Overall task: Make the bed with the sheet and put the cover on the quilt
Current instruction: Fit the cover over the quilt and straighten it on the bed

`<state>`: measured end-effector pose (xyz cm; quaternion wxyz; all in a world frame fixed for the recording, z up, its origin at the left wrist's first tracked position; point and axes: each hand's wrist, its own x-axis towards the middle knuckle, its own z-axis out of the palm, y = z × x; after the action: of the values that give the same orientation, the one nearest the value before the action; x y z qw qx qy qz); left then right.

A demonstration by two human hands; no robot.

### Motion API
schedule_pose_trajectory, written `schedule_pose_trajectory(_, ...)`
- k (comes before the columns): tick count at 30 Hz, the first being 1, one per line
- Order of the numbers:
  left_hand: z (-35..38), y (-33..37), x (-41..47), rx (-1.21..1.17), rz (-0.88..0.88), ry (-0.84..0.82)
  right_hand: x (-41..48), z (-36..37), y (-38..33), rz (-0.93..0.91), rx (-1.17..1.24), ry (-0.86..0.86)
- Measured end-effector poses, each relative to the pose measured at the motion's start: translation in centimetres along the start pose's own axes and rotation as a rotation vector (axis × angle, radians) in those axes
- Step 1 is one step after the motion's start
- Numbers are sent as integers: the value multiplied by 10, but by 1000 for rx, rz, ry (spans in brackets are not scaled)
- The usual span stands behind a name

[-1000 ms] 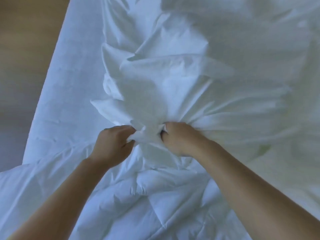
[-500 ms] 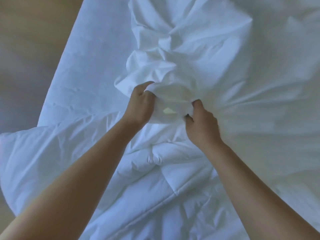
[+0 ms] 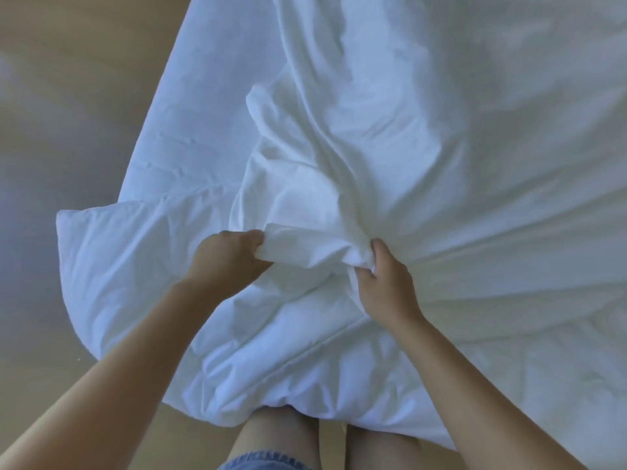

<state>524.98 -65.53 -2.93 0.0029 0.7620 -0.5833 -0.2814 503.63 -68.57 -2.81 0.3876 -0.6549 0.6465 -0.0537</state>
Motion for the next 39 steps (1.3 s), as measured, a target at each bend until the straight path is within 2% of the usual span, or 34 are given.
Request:
schedule_pose_trajectory(2, 5, -9, -29, -110, -18, -70, -16, 5, -5, -6, 81, -36)
schedule_pose_trajectory(4, 13, -27, -81, -228, -101, -144, -46, 15, -4, -26, 71, -181)
schedule_pose_trajectory(7, 30, -45, -131, -235, -271, -197, -84, 34, 15, -38, -151, -403)
schedule_pose_trajectory(9, 35, -38, -127, -152, -249, -140, -91, 42, 30, -60, -261, -365)
schedule_pose_trajectory(12, 38, -16, -125, -81, -198, -10, -98, 38, 40, -45, -297, -186)
schedule_pose_trajectory(15, 59, -7, -153, -104, -200, -22, -118, 34, 44, -109, -355, -129)
schedule_pose_trajectory(17, 78, -8, -181, -109, -159, -86, -133, 34, 46, -143, -409, -124)
schedule_pose_trajectory(19, 94, -13, -207, -159, -174, -229, -147, 37, 49, -145, -457, -150)
schedule_pose_trajectory(22, 104, -30, -244, -198, -207, -511, -178, 47, 51, -68, -417, -343)
schedule_pose_trajectory(25, 95, -64, -267, -197, -257, -557, -214, 66, 50, -72, -401, -513)
schedule_pose_trajectory(30, 68, -147, -279, -172, -268, -538, -253, 122, 13, -23, -353, -587)
schedule_pose_trajectory(35, 35, -270, -285, -215, -282, -539, -246, 205, -81, 20, -317, -603)
schedule_pose_trajectory(39, -6, -382, -293, -203, -347, -539, -232, 267, -178, -13, -308, -628)
